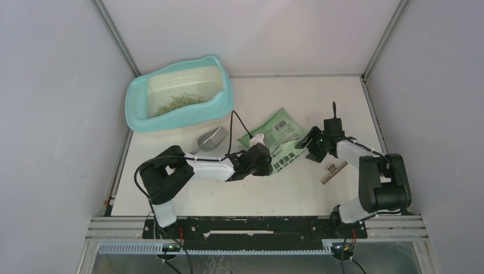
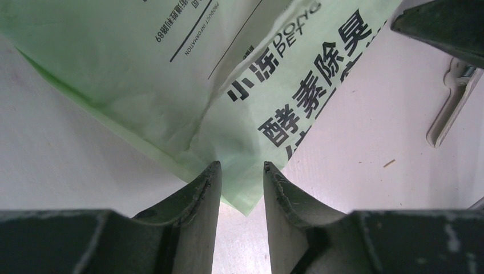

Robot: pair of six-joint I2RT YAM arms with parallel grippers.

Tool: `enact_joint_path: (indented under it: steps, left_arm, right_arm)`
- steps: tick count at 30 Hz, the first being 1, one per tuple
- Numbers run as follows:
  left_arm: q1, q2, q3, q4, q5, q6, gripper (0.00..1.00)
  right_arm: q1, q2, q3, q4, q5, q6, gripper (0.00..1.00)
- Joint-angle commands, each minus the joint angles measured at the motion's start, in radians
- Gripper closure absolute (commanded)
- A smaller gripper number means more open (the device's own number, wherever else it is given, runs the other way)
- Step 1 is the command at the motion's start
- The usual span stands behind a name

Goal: Fill the litter box with clean litter
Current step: Close the cat litter bag at the center of the board.

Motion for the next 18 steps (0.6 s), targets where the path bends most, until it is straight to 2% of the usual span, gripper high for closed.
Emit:
enact_joint_path:
  steps: [1, 9, 18]
  left_arm:
    - [0.013, 0.045, -0.024, -0.203, -0.027, 0.021, 0.61]
    - [0.013, 0.044, -0.020, -0.201, -0.020, 0.023, 0.61]
    - [0.015, 0.040, -0.016, -0.197, -0.015, 0.027, 0.61]
  right_arm:
    - [0.049, 0.065, 0.065, -0.054, 0.184, 0.033, 0.29]
    - [0.155, 0.077, 0.092, -0.101, 0.362, 0.147, 0.26]
    - [0.227, -0.025, -0.033, -0.051, 0.411, 0.355, 0.25]
